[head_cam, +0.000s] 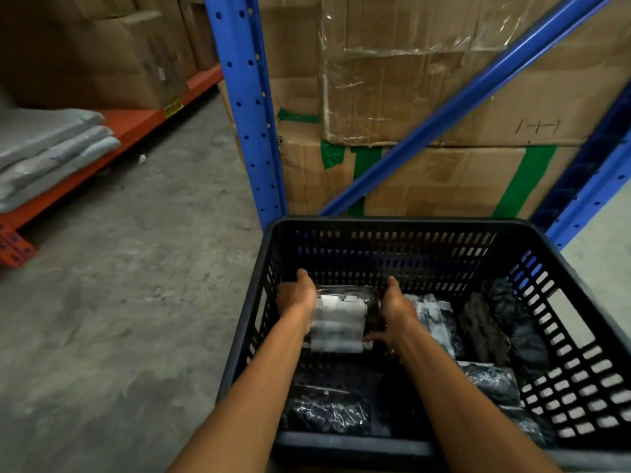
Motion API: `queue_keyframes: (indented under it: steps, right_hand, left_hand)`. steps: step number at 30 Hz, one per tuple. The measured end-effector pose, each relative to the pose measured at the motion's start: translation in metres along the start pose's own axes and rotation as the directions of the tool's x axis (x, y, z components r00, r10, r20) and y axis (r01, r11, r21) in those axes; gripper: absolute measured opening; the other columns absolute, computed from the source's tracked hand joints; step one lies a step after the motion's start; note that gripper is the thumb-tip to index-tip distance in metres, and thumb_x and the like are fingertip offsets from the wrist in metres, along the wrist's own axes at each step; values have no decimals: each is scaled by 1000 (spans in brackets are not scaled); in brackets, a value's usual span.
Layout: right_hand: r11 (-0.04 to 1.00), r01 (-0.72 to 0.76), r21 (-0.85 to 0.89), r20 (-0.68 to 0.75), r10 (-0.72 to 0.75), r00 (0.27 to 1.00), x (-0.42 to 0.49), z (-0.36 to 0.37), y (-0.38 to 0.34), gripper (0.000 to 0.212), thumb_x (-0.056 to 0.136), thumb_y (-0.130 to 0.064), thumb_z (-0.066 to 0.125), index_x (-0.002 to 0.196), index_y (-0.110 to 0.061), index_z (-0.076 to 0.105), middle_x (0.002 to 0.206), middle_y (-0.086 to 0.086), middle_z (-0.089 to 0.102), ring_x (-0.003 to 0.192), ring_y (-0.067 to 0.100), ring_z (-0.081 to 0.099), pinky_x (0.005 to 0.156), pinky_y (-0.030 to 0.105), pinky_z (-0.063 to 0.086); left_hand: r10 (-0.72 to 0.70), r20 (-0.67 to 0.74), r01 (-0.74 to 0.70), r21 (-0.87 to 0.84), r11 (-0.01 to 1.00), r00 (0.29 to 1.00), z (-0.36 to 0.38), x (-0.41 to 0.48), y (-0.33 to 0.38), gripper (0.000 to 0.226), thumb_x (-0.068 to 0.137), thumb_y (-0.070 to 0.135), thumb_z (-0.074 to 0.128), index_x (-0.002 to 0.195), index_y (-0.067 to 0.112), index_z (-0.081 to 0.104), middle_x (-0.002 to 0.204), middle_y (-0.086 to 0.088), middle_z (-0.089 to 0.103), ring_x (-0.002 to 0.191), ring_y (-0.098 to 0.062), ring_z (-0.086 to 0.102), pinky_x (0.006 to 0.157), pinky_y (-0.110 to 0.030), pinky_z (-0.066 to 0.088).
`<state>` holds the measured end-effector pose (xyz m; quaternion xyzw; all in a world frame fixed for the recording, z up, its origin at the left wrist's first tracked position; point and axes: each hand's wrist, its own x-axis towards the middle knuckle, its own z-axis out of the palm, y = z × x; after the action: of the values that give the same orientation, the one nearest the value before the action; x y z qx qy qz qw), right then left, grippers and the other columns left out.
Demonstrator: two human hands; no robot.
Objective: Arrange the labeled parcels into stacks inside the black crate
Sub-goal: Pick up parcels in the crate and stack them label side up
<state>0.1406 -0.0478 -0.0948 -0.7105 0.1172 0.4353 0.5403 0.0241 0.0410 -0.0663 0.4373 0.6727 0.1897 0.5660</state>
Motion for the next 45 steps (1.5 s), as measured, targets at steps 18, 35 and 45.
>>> queue_keyframes:
  steps: [18, 35, 45]
  right_hand:
    - [997, 80, 3, 328, -77, 942, -32, -20, -5, 29, 94, -8, 64, 122, -1, 65, 123, 23, 69, 111, 37, 67, 98, 54, 53]
    - [625, 239, -743, 154, -188, 970, 23, 28, 13, 49, 80, -25, 78, 121, -1, 64, 126, 19, 67, 113, 35, 66, 94, 48, 56]
    - [561, 215, -799, 134, -182, 974, 49, 34, 35, 47, 86, -17, 68, 128, 3, 59, 136, 21, 61, 124, 34, 59, 100, 36, 51]
  left_hand:
    - [186, -54, -186, 5, 982, 981, -1, -24, -19, 50, 84, 15, 61, 132, 2, 52, 137, -19, 49, 109, -33, 61, 83, -36, 56]
    - [56, 149, -109, 378, 919, 987, 5, 41, -28, 39, 93, 5, 53, 131, 0, 62, 131, -17, 65, 117, -32, 65, 98, -37, 55]
    - [71, 186, -159, 521, 839, 980, 19, 56, -40, 46, 88, -1, 58, 133, 4, 58, 136, -16, 61, 125, -31, 59, 104, -34, 50]
